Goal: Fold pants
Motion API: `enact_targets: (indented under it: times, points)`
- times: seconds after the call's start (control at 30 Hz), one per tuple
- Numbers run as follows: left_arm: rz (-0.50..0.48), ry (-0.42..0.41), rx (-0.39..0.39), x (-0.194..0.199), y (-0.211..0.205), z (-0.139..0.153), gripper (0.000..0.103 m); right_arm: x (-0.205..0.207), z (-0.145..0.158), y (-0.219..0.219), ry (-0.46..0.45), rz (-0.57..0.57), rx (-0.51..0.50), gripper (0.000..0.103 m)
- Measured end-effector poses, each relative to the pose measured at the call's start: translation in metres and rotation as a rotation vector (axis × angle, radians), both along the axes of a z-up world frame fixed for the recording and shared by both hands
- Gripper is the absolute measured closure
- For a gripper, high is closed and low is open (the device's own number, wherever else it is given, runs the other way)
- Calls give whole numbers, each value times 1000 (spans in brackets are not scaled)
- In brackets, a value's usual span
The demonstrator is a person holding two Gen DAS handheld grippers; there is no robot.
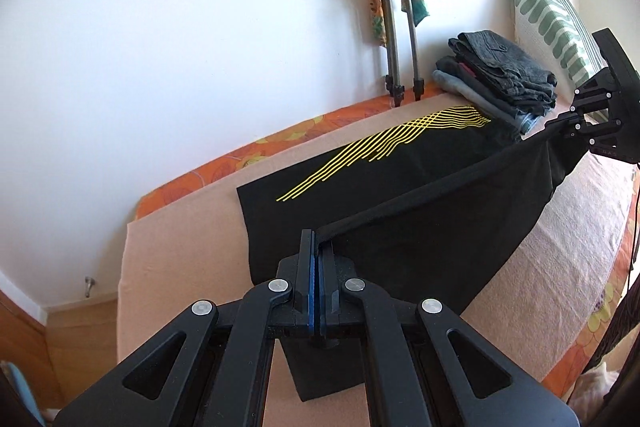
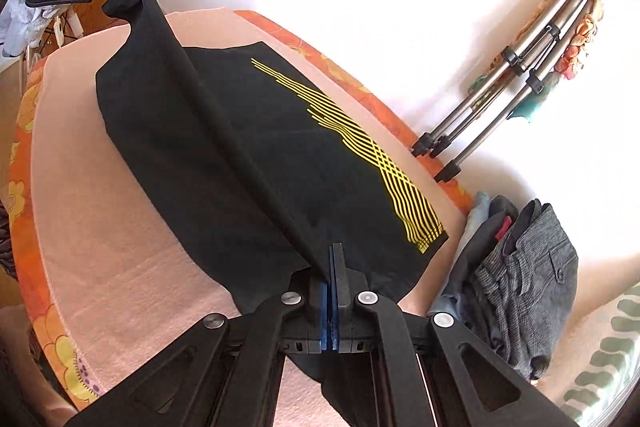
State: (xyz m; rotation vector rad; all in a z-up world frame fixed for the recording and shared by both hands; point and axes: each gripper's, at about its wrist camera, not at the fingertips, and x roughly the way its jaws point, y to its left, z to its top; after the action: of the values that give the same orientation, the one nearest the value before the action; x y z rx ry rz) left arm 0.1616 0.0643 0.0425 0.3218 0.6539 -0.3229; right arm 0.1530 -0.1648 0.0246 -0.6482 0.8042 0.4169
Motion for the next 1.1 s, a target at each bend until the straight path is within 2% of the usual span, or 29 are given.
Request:
enact_targets:
  times: [0.13,0.3,0.53,0.67,0.73,0.77,0.83,0.87,0.97,1.07,1.1]
  points:
    - [3,-11,12,41,1,-5,103,45,2,3,-13,-14,-32,103]
    - [17,-9,25,94,2,-16,103,107,-11,7,-11,-20,-86,103]
    - [53,61,43,172,7,-47,103,187,-51,16,63,1,-125,103]
    - [69,133,82,207,6,-76,103,224,-75,18,116,3,-97,103]
    - [84,159,99,218,7,-90,103,240,-84,15,170,-8,-57,103]
    - [87,168,105,223,6,-95,103,247,-85,11,189,-24,-27,99]
    - [92,180,110,227,7,-103,103,254,-77,-5,180,-70,48,66]
    - [90,184,118,229,6,-106,103,256,-69,-17,168,-101,100,63]
    - [84,186,132,231,5,-111,103,255,-47,-64,164,-217,249,62]
    - [85,188,130,230,4,-113,103,241,-41,-109,187,-343,348,62]
    - [82,187,138,229,3,-114,103,234,-42,-119,192,-369,352,61]
